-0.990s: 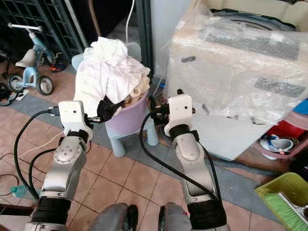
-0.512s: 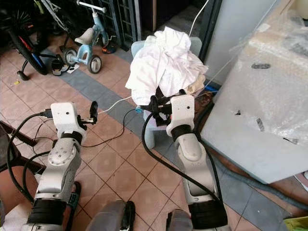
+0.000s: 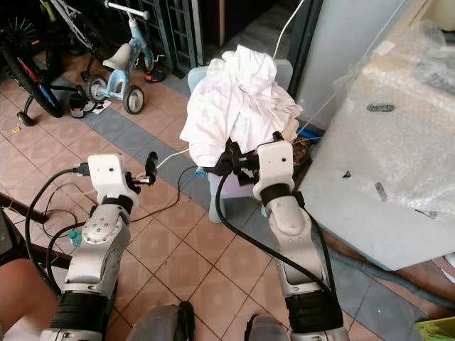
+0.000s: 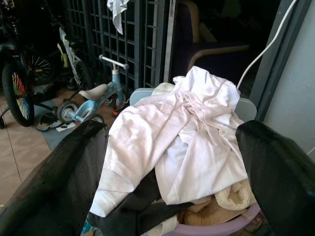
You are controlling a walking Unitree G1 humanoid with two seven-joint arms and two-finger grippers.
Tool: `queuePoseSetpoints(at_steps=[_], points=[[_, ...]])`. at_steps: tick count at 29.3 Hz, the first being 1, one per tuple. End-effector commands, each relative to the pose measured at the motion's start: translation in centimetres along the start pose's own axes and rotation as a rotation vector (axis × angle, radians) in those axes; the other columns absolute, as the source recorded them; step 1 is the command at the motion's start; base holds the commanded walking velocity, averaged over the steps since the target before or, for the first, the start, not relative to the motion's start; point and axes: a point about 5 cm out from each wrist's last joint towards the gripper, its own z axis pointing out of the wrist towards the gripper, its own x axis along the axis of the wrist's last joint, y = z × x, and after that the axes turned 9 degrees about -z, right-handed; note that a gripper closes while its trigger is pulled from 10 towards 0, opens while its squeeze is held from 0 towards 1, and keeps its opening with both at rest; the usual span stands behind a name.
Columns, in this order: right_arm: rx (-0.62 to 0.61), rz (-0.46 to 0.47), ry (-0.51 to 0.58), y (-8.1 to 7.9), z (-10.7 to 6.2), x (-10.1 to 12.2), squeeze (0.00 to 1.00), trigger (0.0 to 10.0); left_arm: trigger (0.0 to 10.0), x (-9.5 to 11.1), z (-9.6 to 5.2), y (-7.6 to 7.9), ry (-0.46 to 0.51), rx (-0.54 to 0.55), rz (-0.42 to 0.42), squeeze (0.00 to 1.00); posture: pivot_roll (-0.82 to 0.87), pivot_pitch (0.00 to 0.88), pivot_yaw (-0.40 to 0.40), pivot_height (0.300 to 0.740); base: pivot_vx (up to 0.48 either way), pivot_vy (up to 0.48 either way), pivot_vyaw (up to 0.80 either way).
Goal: Clothes washing
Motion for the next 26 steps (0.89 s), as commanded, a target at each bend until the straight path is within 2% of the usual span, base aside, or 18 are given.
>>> queuePoseSetpoints(at_steps=[1,9,15,19,23,26], points=[[-0.012,-0.018,-0.014,0.6,-0.4,-0.6,0.00,10.0,10.0,-0.2,-0.1,0.7,-0.004,-0.022,-0.014,0.00,-0.01,0.145,0.048,0.740,0.461,0.000,0.00],[-0.006,-0.033,-0.023,0.7,-0.6,-1.1,0.00,10.0,10.0,-0.5,-0.4,0.0,-0.017,-0.006,-0.005,0.00,-0.01,0.144,0.042,0.740,0.460,0.000,0.00],[-0.015,-0.066,-0.059,1.3,-1.7,-2.5,0.00,10.0,10.0,-1.3,-1.1,-1.0,-0.040,0.022,0.011,0.00,0.01,0.098,0.040,0.740,0.390,0.000,0.00],[-0.050,-0.095,-0.139,2.4,-3.9,-5.0,0.00,10.0,10.0,-3.2,-2.7,-2.6,-0.093,0.060,0.054,0.00,0.03,0.009,0.021,0.740,0.000,0.000,0.00],[-0.058,-0.125,-0.162,2.7,-4.5,-5.6,0.00,10.0,10.0,-4.0,-3.1,-3.0,-0.109,0.059,0.091,0.00,0.03,0.000,-0.001,0.740,0.000,0.000,0.00],[-0.071,-0.146,-0.180,3.0,-4.5,-6.1,0.00,10.0,10.0,-4.1,-2.6,-2.8,-0.105,0.045,0.101,0.00,0.02,0.000,-0.019,0.740,0.000,0.000,0.00]])
